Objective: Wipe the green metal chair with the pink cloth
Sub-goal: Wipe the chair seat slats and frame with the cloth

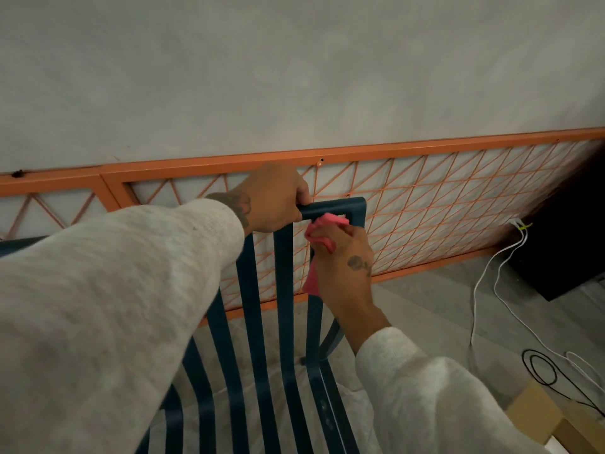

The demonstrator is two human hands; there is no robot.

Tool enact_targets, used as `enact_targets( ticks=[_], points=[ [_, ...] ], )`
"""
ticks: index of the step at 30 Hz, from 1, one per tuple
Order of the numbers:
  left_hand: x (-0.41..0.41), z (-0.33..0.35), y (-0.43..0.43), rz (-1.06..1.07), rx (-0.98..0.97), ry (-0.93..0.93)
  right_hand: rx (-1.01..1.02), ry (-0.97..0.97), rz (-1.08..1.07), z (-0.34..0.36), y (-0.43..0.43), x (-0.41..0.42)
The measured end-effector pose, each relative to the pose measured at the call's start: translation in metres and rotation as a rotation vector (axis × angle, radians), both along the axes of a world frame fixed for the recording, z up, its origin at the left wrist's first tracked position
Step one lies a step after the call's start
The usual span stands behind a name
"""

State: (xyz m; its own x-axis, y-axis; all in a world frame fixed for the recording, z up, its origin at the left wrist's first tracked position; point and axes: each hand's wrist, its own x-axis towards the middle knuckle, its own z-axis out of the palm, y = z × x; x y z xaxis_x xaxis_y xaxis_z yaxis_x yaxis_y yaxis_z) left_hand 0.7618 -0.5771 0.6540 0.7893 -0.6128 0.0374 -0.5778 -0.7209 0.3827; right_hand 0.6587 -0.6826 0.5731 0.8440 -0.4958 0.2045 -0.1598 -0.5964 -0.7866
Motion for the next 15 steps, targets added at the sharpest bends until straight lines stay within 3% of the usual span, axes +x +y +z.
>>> enact_targets(
  ticks=[3, 8, 15],
  points=[
    [-0.001, -0.001, 0.000, 0.005, -0.009, 0.013, -0.029, 0.049, 0.015, -0.004, -0.005, 0.001],
    [-0.001, -0.002, -0.001, 0.019, -0.018, 0.015, 0.017, -0.042, -0.020, 0.001, -0.003, 0.009],
    [-0.004, -0.001, -0.001, 0.016, -0.020, 0.003, -0.077, 0.128, 0.013, -0.007, -0.006, 0.000]
  ],
)
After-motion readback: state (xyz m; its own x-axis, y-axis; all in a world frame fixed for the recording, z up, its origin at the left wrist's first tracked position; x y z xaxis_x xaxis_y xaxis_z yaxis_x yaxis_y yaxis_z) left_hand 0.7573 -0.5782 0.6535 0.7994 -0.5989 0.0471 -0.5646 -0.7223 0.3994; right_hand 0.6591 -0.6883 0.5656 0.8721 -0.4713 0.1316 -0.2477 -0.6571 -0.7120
